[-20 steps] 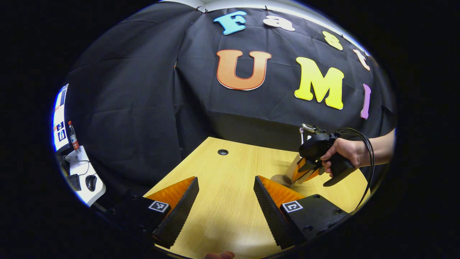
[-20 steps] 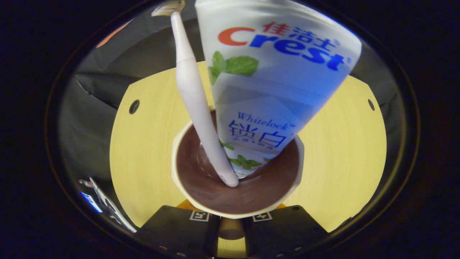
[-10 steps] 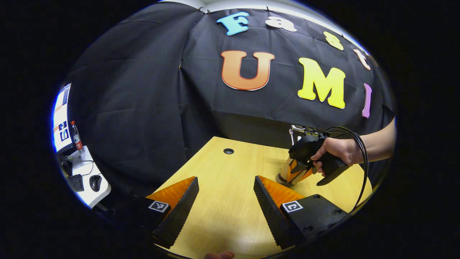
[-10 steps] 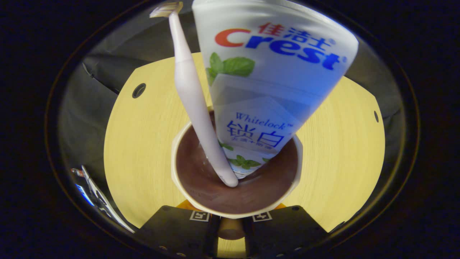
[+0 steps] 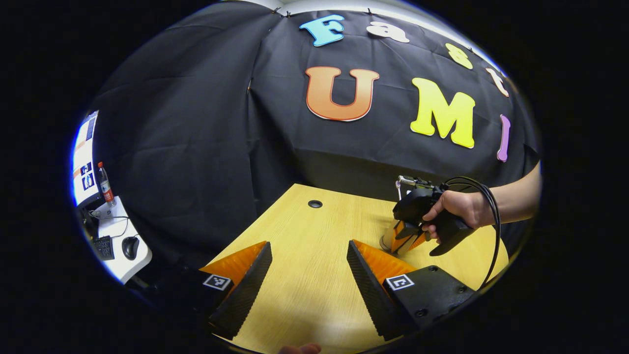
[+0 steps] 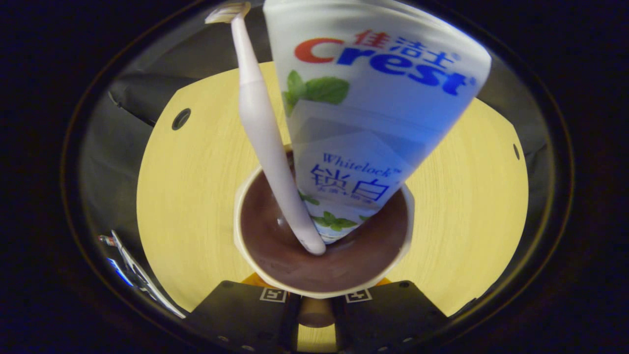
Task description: Put the toothbrush and toothpaste on the desktop into the cup, then pick up the cup and place it on the coaster on the desktop.
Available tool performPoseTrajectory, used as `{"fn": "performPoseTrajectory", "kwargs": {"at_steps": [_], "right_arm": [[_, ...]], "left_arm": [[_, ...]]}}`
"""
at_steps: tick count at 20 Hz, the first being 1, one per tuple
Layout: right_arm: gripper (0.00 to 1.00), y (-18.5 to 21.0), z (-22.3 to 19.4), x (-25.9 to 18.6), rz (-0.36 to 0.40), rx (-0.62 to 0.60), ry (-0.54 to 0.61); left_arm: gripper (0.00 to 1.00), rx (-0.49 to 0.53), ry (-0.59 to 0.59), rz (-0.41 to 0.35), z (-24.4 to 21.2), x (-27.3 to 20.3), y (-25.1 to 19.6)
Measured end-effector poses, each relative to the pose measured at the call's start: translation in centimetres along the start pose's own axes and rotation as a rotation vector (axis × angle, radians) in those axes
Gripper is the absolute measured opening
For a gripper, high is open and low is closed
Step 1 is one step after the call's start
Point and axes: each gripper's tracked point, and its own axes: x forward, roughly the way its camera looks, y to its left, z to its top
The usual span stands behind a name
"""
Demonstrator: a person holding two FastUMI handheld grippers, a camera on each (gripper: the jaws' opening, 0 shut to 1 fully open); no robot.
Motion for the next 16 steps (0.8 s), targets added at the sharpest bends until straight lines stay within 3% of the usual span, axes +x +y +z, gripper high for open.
{"fn": "performPoseTrajectory", "kwargs": {"at_steps": [4, 7, 8, 9, 16], "right_arm": [[0.31, 0.4, -0.1, -0.3, 0.016, 0.009, -0.006], [0.58, 0.3, 0.1, -0.8, 0.016, 0.022, -0.019], [0.76, 0.2, 0.0, -1.2, 0.013, 0.026, -0.024], [0.8, 0.1, 0.0, -1.8, 0.021, 0.037, -0.035], [0.82, -1.4, 0.0, -8.1, 0.127, 0.1, -0.149]], "left_arm": [[0.99, -0.001, 0.001, 0.0, 0.0, -0.1, 0.0], [0.98, 0.011, -0.004, -0.008, 0.3, -0.3, -0.2], [0.98, 0.016, -0.006, -0.014, 0.4, -0.4, -0.4], [0.98, 0.021, -0.008, -0.02, 0.5, -0.4, -0.6], [0.98, 0.037, -0.037, -0.094, 2.6, -0.1, -4.5]]}}
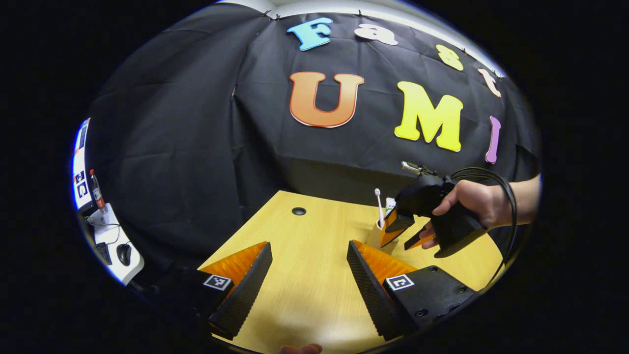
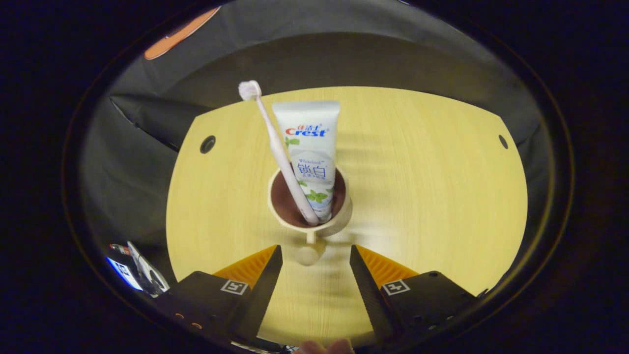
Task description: Put the toothbrush and toothpaste on the desktop into the cup, then pick up the cup and place it on the coaster on the desktop.
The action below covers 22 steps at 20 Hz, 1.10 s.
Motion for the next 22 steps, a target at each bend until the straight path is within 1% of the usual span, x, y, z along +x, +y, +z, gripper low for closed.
{"fn": "performPoseTrajectory", "kwargs": {"at_steps": [3, 4, 7, 9, 11, 12, 13, 14, 15, 17, 18, 19, 20, 21, 22], "right_arm": [[0.82, -1.4, -0.3, -5.5, 0.056, 0.032, -0.083], [0.82, -2.4, -0.4, -7.8, 0.058, 0.04, -0.124], [0.82, -6.3, 0.6, -13.9, 0.042, 0.025, -0.306], [0.83, -7.9, 1.0, -18.3, 0.057, 0.013, -0.441], [0.87, -9.6, 1.1, -22.3, 0.065, -0.01, -0.589], [0.86, -10.6, 1.0, -23.6, 0.051, -0.022, -0.66], [0.86, -11.5, 0.9, -25.2, 0.049, -0.037, -0.731], [0.86, -12.5, 0.7, -27.1, 0.034, -0.051, -0.806], [0.86, -13.4, 0.4, -28.7, 0.013, -0.067, -0.876], [0.86, -15.0, -0.6, -31.6, -0.024, -0.094, -1.009], [0.86, -15.8, -1.3, -32.9, -0.042, -0.103, -1.061], [0.86, -16.2, -1.9, -34.0, -0.06, -0.102, -1.104], [0.86, -16.3, -2.6, -34.5, -0.085, -0.099, -1.138], [0.87, -16.7, -3.0, -35.0, -0.105, -0.095, -1.167], [0.87, -17.6, -3.3, -35.5, -0.115, -0.096, -1.191]], "left_arm": [[0.98, 0.025, -0.025, -0.064, 1.8, 0.2, -3.1], [0.97, 0.029, -0.032, -0.087, 2.5, 0.3, -4.2], [0.97, 0.031, -0.053, -0.147, 4.9, 0.5, -7.9], [0.97, 0.036, -0.074, -0.188, 7.0, 0.1, -10.3], [0.97, 0.057, -0.109, -0.217, 9.1, -0.5, -12.6], [0.97, 0.068, -0.128, -0.228, 10.1, -0.9, -13.6], [1.0, 0.076, -0.145, -0.235, 11.0, -1.4, -14.5], [1.0, 0.081, -0.166, -0.237, 11.9, -1.9, -15.4], [0.97, 0.081, -0.186, -0.239, 12.8, -2.6, -16.1], [0.97, 0.081, -0.224, -0.233, 14.2, -4.0, -17.4], [0.87, 0.08, -0.242, -0.23, 14.5, -4.8, -17.9], [0.87, 0.08, -0.257, -0.226, 14.8, -5.4, -18.3], [1.0, 0.082, -0.269, -0.221, 15.1, -6.0, -18.6], [0.97, 0.08, -0.278, -0.218, 15.2, -6.6, -18.8], [0.98, 0.071, -0.29, -0.22, 15.4, -7.1, -18.9]]}}
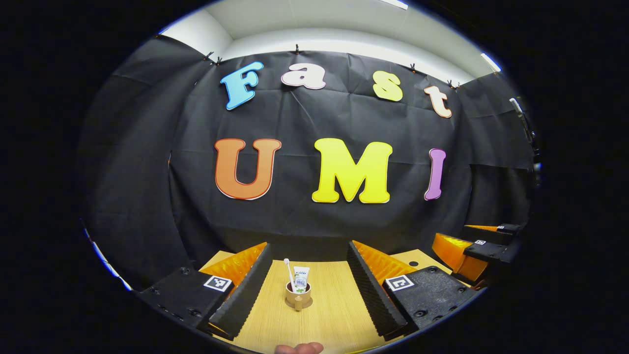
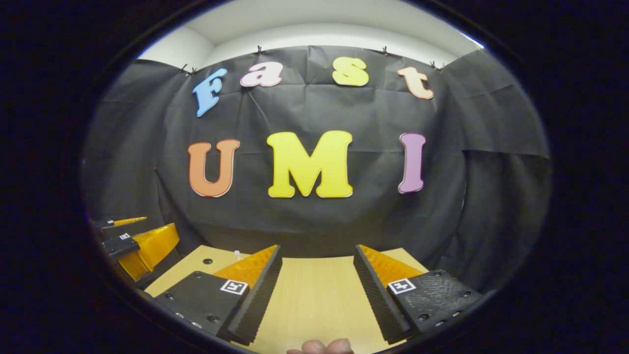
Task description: Put the toothbrush and toothpaste on the desktop into the cup, then pick up the cup and place it on the coaster on the desktop.
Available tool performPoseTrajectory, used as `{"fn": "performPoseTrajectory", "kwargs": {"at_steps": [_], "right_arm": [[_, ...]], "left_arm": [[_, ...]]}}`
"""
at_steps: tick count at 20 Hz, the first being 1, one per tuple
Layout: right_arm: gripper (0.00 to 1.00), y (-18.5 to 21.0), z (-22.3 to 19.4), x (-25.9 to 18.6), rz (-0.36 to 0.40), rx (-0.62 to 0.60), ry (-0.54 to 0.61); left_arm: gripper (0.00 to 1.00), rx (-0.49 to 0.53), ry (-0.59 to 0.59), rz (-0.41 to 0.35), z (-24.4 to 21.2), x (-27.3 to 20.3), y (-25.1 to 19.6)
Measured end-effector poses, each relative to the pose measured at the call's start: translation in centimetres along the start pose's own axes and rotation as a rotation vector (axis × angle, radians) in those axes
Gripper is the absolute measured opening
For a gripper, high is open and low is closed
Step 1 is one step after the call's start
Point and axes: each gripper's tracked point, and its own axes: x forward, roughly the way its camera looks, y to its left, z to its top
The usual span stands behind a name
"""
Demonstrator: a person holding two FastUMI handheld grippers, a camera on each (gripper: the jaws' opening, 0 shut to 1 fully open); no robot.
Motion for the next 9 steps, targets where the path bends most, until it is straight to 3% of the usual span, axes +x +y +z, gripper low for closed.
{"fn": "performPoseTrajectory", "kwargs": {"at_steps": [1, 4, 9], "right_arm": [[0.83, -0.6, 0.2, -0.4, -0.011, -0.009, -0.018], [0.91, -0.6, 0.8, -0.7, -0.004, -0.028, -0.043], [0.91, 0.2, 0.6, -0.8, 0.012, -0.036, -0.034]], "left_arm": [[0.98, -0.01, -0.013, -0.003, 0.1, -0.6, -0.4], [1.0, -0.005, -0.025, 0.005, 0.4, -1.4, -0.6], [0.97, -0.006, -0.034, 0.021, 0.4, -2.2, -0.6]]}}
